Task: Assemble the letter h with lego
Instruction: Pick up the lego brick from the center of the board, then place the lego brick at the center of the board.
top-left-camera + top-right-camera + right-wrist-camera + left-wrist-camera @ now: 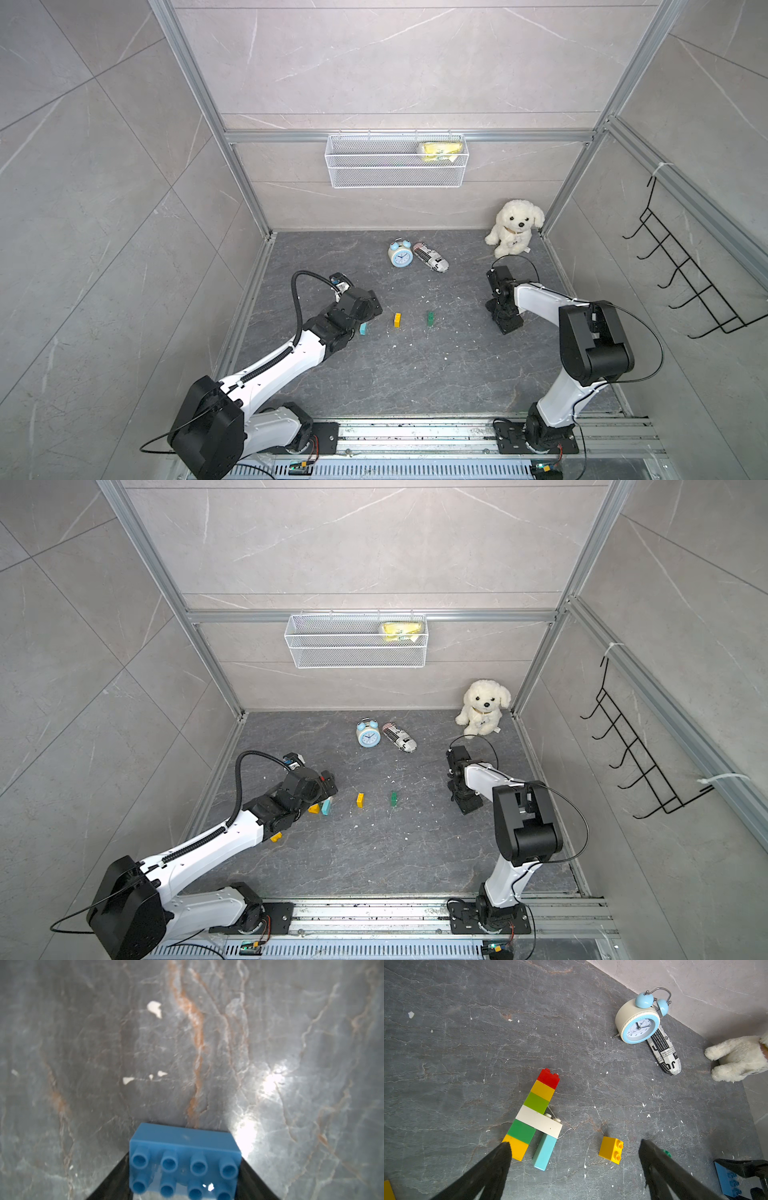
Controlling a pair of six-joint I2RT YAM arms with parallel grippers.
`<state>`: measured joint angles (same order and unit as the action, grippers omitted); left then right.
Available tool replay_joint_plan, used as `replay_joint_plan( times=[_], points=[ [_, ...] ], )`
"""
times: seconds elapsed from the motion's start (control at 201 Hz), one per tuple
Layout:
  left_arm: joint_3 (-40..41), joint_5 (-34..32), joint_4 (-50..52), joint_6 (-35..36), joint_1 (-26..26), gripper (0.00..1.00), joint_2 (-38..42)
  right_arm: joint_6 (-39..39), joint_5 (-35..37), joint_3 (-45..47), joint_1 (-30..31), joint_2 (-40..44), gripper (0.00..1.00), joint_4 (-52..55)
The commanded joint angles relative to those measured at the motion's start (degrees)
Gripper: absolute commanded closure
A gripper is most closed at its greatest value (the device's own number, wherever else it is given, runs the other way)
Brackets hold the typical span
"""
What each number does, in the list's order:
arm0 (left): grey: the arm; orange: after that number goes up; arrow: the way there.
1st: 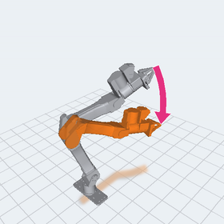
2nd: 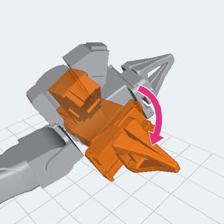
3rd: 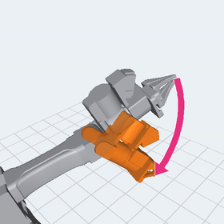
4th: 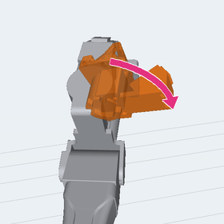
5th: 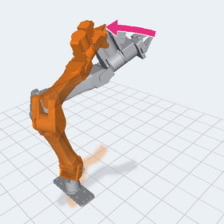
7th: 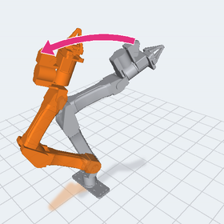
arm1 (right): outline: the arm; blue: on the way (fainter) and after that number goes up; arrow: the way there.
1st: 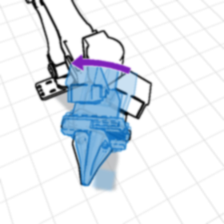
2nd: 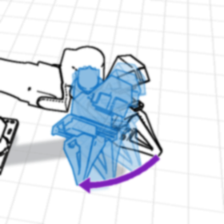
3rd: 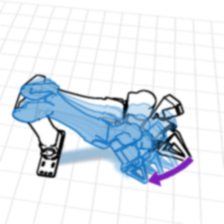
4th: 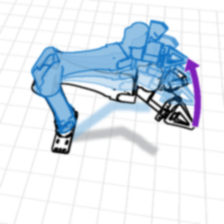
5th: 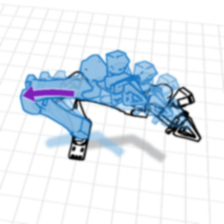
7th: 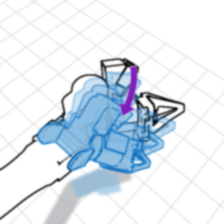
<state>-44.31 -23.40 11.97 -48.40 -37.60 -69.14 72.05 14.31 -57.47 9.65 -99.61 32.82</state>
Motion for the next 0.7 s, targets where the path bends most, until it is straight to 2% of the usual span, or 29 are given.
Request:
replay_joint_plan(
  times=[0.0, 0.239, 0.408, 0.572, 0.697],
  points=[
    [0.4, -1.0, -0.3, -0.3, 0.3, 0.01, 1.9, -9.1, -3.1, 4.8, 4.0, 2.7, 0.60, -5.9],
    [2.4, -3.2, -0.7, -1.9, 0.3, 0.01, 4.4, -18.5, -0.8, 9.7, 16.4, 15.1, 0.64, -1.4],
    [2.8, -3.3, -0.7, -2.6, 0.3, 0.01, 5.1, -20.2, -0.3, 11.0, 24.8, 20.3, 0.63, 4.7],
    [3.1, -3.3, -0.7, -3.1, 0.2, 0.01, 4.9, -18.9, -1.1, 11.1, 33.7, 16.6, 0.61, 6.4],
    [3.3, -4.9, -0.6, -3.6, 0.3, 0.01, 4.8, -15.2, 1.0, 8.9, 40.5, 13.1, 0.57, 6.4]
  ],
)
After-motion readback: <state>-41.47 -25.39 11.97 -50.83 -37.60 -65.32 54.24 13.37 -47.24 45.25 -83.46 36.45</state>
